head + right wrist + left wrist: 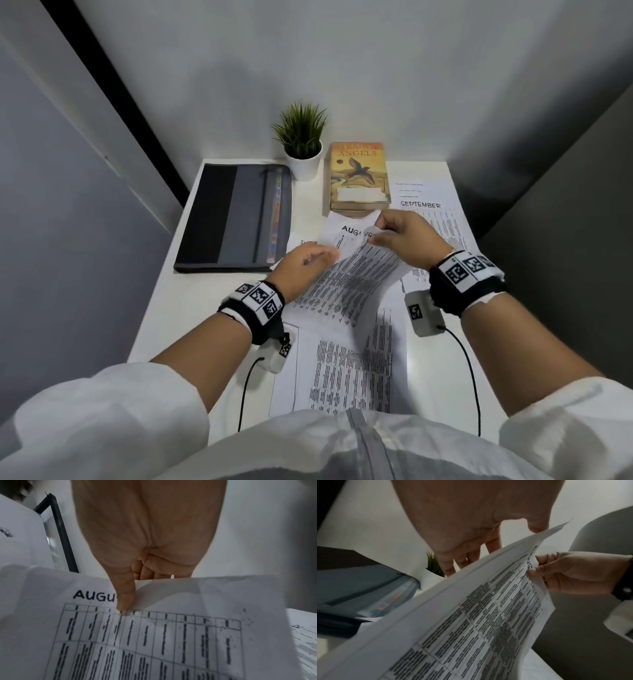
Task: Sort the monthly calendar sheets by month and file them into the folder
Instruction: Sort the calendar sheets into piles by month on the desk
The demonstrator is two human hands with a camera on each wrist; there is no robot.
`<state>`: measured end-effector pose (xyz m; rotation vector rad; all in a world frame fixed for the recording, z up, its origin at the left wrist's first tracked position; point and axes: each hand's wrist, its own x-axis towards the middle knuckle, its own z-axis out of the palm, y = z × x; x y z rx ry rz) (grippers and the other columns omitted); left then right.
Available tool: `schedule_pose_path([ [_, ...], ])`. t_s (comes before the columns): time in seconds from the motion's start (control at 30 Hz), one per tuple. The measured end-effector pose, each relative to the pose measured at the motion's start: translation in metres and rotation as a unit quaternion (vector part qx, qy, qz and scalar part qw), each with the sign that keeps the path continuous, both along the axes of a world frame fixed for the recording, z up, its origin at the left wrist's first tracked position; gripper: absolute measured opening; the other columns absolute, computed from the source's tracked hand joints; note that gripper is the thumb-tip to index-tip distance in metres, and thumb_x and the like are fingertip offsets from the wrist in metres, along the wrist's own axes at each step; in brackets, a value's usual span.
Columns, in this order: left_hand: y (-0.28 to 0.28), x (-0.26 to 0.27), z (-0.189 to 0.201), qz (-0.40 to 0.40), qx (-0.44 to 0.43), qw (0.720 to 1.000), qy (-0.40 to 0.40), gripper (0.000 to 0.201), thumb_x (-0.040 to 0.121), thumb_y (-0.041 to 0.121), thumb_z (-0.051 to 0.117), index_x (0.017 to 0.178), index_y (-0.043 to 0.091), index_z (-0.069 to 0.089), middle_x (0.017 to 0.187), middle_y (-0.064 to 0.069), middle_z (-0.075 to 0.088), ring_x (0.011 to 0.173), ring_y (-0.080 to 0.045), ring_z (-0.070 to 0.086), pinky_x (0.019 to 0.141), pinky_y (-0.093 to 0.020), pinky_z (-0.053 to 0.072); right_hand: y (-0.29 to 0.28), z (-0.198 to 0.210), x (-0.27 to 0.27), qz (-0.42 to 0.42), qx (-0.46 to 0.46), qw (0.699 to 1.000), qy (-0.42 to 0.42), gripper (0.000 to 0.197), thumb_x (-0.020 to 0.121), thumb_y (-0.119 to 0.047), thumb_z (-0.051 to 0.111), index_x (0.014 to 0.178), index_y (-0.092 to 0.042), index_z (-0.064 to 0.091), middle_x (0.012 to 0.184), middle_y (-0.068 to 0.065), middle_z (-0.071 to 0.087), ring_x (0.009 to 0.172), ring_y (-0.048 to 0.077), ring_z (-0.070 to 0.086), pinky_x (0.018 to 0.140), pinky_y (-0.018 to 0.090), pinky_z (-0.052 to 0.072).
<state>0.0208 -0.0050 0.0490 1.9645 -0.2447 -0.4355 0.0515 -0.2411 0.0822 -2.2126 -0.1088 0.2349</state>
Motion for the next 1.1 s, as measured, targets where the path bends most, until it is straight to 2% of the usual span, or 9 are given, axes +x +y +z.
schedule_pose_path([
  [0.4,-0.002,0.007,-0.013,-0.025,0.043,0.999,-0.018,0.067,0.066,0.081,0.056,0.116,0.038,0.067,0.129,-0.001,0.057,0.133,-0.015,0.04,0.111,-0.045,0.031,0.0,-0.021,-0.014,-0.068,0.078,0.995,0.013,0.01,0.077,-0.017,0.078,0.074,-0.012,0.069,0.079,0.006,0.072,0.073,0.012,0.063,0.071,0.029,0.049],
  [0.57,-0.003,0.006,-0.01,0.019,0.018,1.0,-0.008,0.065,0.079,0.078,0.046,0.075,0.016,0.066,0.084,-0.004,0.063,0.081,-0.019,0.059,0.077,-0.034,0.043,-0.001,-0.02,-0.015,-0.065,0.088,0.994,0.026,0.01,0.075,-0.016,0.08,0.072,-0.013,0.071,0.078,0.007,0.072,0.063,0.008,0.059,0.057,0.012,0.043],
  [0.6,-0.004,0.006,-0.011,0.028,0.015,0.999,0.005,0.076,0.08,0.078,0.043,0.102,0.006,0.046,0.11,0.006,0.048,0.063,-0.021,0.052,0.068,-0.033,0.04,-0.001,-0.02,-0.015,-0.066,0.088,0.994,0.031,0.01,0.075,-0.017,0.08,0.071,-0.015,0.071,0.076,0.006,0.072,0.063,0.01,0.059,0.057,0.014,0.044],
  [0.63,-0.003,0.006,-0.01,0.036,0.016,0.999,0.019,0.056,0.081,0.076,0.041,0.072,0.024,0.026,0.071,0.017,0.023,0.05,-0.02,0.038,0.06,-0.031,0.033,-0.003,-0.02,-0.014,-0.067,0.088,0.993,0.037,0.01,0.074,-0.017,0.081,0.07,-0.016,0.071,0.074,0.004,0.072,0.064,0.012,0.059,0.059,0.018,0.045],
  [0.73,0.002,0.009,-0.013,0.062,0.039,0.997,0.03,0.059,0.08,0.08,0.032,0.06,0.025,0.024,0.052,0.012,0.019,0.046,-0.011,0.018,0.048,-0.023,0.019,-0.008,-0.02,-0.015,-0.068,0.092,0.992,0.057,0.01,0.073,-0.017,0.082,0.07,-0.016,0.073,0.073,0.003,0.073,0.066,0.017,0.062,0.066,0.029,0.049],
  [0.8,0.003,0.009,-0.014,0.065,0.061,0.996,0.024,0.055,0.082,0.08,0.021,0.061,0.03,0.035,0.054,0.01,0.031,0.045,-0.006,0.025,0.051,-0.024,0.021,-0.01,-0.019,-0.015,-0.066,0.095,0.991,0.063,0.01,0.072,-0.017,0.082,0.07,-0.015,0.073,0.073,0.004,0.073,0.065,0.016,0.063,0.067,0.029,0.05],
  [0.9,0.005,0.012,-0.018,0.069,0.087,0.99,0.082,0.068,0.089,0.073,0.011,0.097,0.032,0.064,0.085,0.007,0.056,0.069,-0.003,0.047,0.068,-0.022,0.032,-0.013,-0.017,-0.017,-0.063,0.085,0.993,0.059,0.011,0.071,-0.018,0.083,0.069,-0.017,0.072,0.07,0.001,0.073,0.062,0.01,0.062,0.064,0.024,0.048],
  [1.0,0.005,0.01,-0.02,0.05,0.084,0.989,0.111,0.046,0.092,0.069,0.031,0.074,0.031,0.05,0.072,0.009,0.042,0.062,-0.008,0.037,0.058,-0.023,0.028,-0.017,-0.012,-0.022,-0.041,0.062,0.996,0.049,0.008,0.073,-0.017,0.081,0.07,-0.019,0.074,0.073,-0.001,0.073,0.069,0.016,0.065,0.072,0.031,0.051],
  [1.1,0.003,0.008,-0.019,0.015,0.026,0.996,0.084,0.015,0.095,0.033,0.058,0.096,0.031,0.073,0.087,0.02,0.066,0.078,0.001,0.057,0.063,-0.008,0.043,-0.02,-0.004,-0.027,-0.024,0.053,0.998,0.032,0.009,0.073,-0.014,0.081,0.07,-0.019,0.074,0.076,-0.002,0.074,0.077,0.014,0.068,0.077,0.028,0.052],
])
